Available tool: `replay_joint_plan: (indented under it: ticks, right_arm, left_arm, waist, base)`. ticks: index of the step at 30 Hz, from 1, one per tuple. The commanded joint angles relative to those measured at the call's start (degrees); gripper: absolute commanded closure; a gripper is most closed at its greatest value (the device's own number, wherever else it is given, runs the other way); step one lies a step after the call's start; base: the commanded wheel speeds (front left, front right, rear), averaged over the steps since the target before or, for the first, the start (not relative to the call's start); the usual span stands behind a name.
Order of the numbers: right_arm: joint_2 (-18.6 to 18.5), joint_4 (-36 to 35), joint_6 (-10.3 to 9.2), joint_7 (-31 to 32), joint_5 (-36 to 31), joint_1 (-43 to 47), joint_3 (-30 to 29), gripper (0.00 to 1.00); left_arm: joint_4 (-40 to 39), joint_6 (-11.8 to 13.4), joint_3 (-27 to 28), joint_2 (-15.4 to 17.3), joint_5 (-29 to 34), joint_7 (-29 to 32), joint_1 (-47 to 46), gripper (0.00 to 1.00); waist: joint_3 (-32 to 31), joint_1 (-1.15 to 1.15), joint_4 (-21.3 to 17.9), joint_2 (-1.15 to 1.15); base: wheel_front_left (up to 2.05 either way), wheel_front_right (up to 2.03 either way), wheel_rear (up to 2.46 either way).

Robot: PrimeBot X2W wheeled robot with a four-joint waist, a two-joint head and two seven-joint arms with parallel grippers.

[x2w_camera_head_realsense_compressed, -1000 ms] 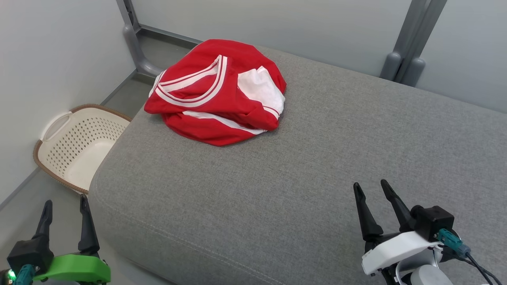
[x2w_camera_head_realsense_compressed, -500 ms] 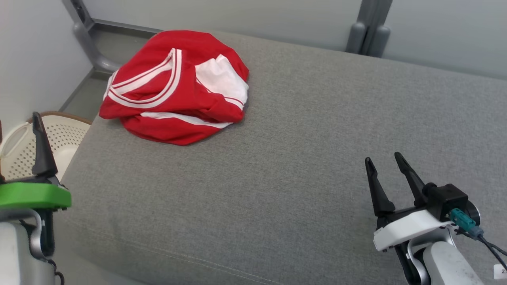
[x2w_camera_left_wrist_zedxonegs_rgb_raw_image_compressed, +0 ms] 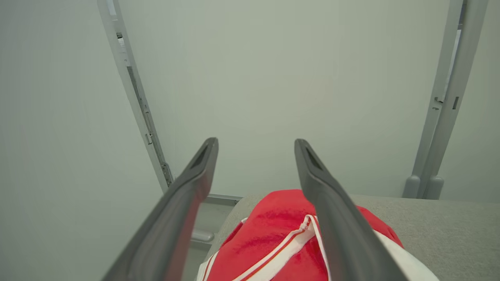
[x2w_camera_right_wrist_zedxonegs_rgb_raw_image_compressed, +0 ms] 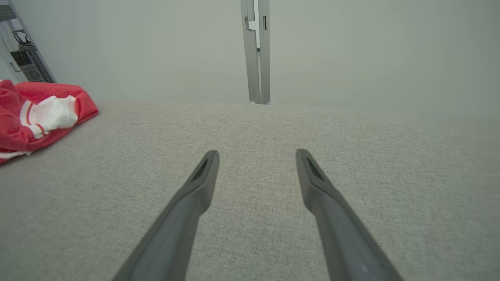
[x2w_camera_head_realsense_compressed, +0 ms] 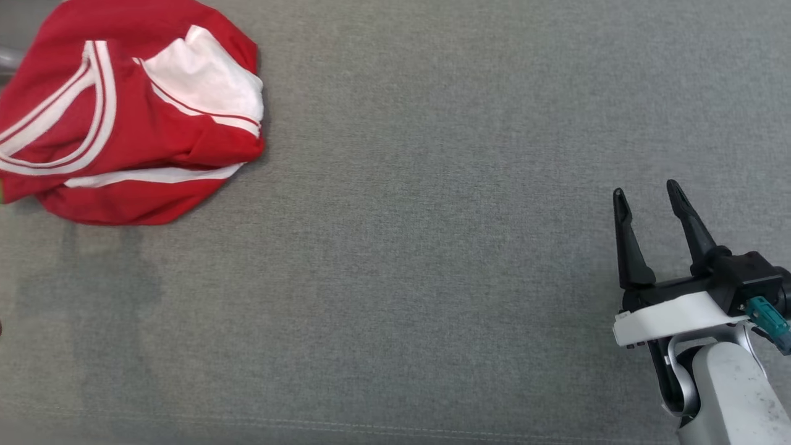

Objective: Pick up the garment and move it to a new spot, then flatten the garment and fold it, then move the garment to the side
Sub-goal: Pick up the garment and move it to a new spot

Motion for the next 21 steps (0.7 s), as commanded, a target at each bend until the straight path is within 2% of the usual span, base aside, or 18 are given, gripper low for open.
replay_joint_plan:
  ticks: [1, 6, 12, 21]
  right_arm:
    - [0.20, -0.85, -0.04, 0.00, -0.53, -0.94, -0.43, 0.00]
    - [0.93, -2.57, -0.04, -0.01, -1.51, -1.21, -0.84, 0.00]
    - [1.50, -3.16, -0.04, -0.06, -1.88, -1.29, -1.26, 0.00]
    - [2.21, -2.79, -0.04, -0.12, -2.43, -2.16, -0.34, 0.00]
  left_arm:
    - [1.38, -0.17, -0.75, 0.79, -2.82, 0.78, -2.22, 0.00]
    - [7.08, -0.17, -4.59, 4.88, -7.94, 3.47, -6.11, 0.00]
    - [12.51, -0.17, -10.80, 6.86, -14.90, 8.89, -8.33, 0.00]
    - [16.51, -0.17, -20.17, 7.81, -24.79, 17.35, -8.43, 0.00]
  waist:
    - [7.41, 0.00, -6.84, 0.00]
    - [9.95, 0.00, -8.00, 0.00]
    - [11.39, 0.00, -8.46, 0.00]
    - [12.06, 0.00, -9.14, 0.00]
  base:
    - [0.00, 0.00, 0.00]
    - [0.00, 0.00, 0.00]
    - [0.00, 0.00, 0.00]
    - [0.00, 0.00, 0.00]
